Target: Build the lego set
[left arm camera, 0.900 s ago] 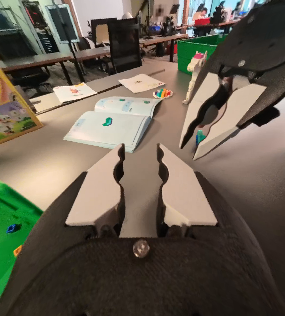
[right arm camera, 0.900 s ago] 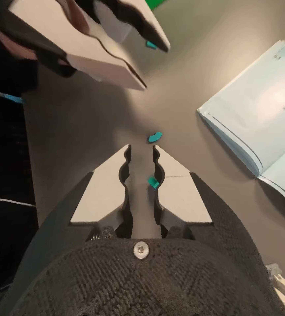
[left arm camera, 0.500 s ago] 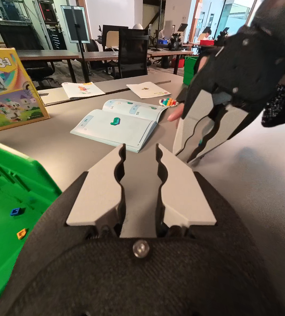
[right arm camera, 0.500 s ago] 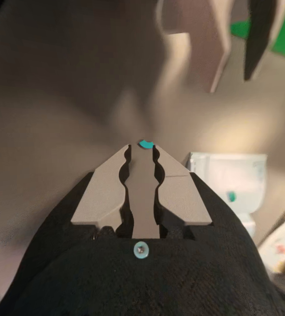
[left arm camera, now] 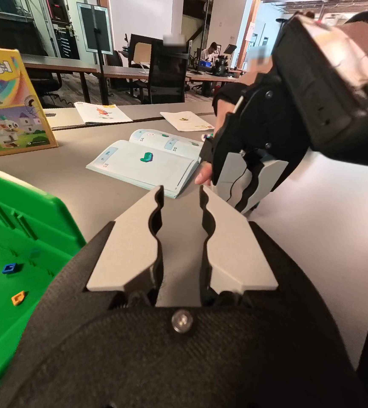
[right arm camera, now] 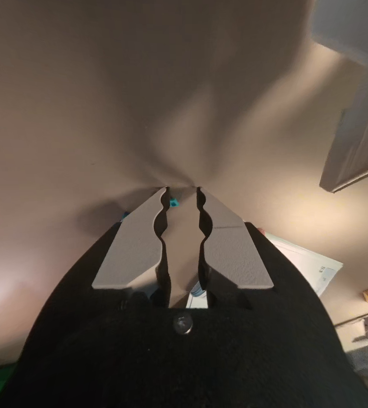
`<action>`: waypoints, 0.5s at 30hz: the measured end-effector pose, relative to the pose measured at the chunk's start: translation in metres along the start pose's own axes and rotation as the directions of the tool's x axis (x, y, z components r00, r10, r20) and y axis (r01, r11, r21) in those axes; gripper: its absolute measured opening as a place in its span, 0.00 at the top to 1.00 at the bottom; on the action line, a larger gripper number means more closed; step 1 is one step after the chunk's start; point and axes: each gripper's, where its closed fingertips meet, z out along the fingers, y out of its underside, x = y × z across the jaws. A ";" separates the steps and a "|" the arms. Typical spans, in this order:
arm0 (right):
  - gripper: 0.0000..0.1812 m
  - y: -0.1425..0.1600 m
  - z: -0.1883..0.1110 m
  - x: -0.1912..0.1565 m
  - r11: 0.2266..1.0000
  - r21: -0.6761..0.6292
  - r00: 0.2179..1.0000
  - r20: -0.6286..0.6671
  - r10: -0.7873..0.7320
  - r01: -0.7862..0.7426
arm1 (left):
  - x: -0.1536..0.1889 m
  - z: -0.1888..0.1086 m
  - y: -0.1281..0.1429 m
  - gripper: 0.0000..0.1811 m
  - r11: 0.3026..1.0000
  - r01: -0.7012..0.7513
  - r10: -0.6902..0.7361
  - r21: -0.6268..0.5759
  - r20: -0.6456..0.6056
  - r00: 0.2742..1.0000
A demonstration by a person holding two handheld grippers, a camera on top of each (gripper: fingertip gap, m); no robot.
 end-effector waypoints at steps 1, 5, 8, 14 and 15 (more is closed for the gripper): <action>0.89 0.002 0.000 -0.001 1.000 -0.009 0.999 0.016 0.027 -0.027 | 0.000 0.000 0.000 0.83 1.000 0.004 -0.004 0.000 -0.003 1.000; 0.92 0.005 -0.003 0.002 0.986 0.025 0.985 0.038 0.166 -0.167 | 0.002 0.001 0.001 0.83 1.000 0.011 -0.011 -0.008 -0.015 1.000; 0.92 0.008 -0.014 0.006 0.959 0.089 0.963 0.044 0.266 -0.269 | 0.003 0.001 0.002 0.83 1.000 0.008 -0.008 -0.010 -0.022 1.000; 0.92 0.016 -0.009 -0.012 0.928 0.063 0.926 0.116 0.359 -0.367 | 0.005 0.002 0.003 0.83 1.000 0.011 -0.011 -0.017 -0.035 0.999; 0.92 0.014 -0.007 -0.014 0.902 0.056 0.898 0.143 0.417 -0.428 | 0.005 0.002 0.003 0.83 1.000 0.011 -0.012 -0.018 -0.036 0.999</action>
